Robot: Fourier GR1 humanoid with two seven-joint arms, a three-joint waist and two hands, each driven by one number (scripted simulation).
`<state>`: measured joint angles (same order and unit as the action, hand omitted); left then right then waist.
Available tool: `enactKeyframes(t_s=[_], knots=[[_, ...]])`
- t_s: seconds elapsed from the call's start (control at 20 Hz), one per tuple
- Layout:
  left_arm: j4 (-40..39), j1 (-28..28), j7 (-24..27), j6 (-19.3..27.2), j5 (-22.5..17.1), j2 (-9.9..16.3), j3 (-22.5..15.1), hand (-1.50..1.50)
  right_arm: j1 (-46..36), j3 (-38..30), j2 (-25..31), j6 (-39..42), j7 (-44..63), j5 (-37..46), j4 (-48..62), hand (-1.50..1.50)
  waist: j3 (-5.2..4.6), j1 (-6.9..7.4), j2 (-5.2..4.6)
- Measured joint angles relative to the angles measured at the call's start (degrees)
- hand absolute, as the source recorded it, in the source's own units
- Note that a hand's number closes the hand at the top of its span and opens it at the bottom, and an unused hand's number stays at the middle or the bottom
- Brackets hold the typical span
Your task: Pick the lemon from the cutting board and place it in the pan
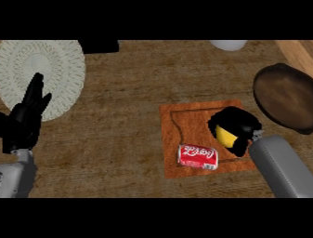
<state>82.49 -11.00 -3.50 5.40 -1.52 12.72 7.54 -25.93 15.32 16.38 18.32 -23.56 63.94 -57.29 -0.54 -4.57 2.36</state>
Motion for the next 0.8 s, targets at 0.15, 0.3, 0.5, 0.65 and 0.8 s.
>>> enactKeyframes(t_s=[0.15,0.3,0.5,0.65,0.8], knots=[[0.3,1.0,0.1,0.0,-0.1,0.6,0.7,0.00,5.6,-2.7,-1.4,-4.1,6.1,-1.0,-7.6,1.50,0.09,-1.20,0.14],[1.0,1.7,0.0,-0.2,-0.5,0.9,1.2,0.00,10.4,-4.6,-2.7,-7.9,10.3,-1.9,-17.3,1.50,0.23,-1.77,0.10],[1.9,2.2,-0.2,-0.1,-0.4,0.5,0.8,0.00,17.3,-7.3,-3.6,-8.8,14.6,-4.8,-32.2,1.50,0.32,-1.57,-0.29],[3.0,2.5,-0.4,-0.4,-0.3,0.2,0.0,0.00,22.5,-9.2,-4.1,-7.7,18.7,-6.8,-44.3,1.50,0.36,-0.72,-0.67],[3.7,1.6,-1.3,-1.0,-0.5,0.3,-0.4,0.00,26.1,-12.7,-4.6,-5.1,22.9,-10.4,-54.9,1.50,0.41,0.71,-1.21]])
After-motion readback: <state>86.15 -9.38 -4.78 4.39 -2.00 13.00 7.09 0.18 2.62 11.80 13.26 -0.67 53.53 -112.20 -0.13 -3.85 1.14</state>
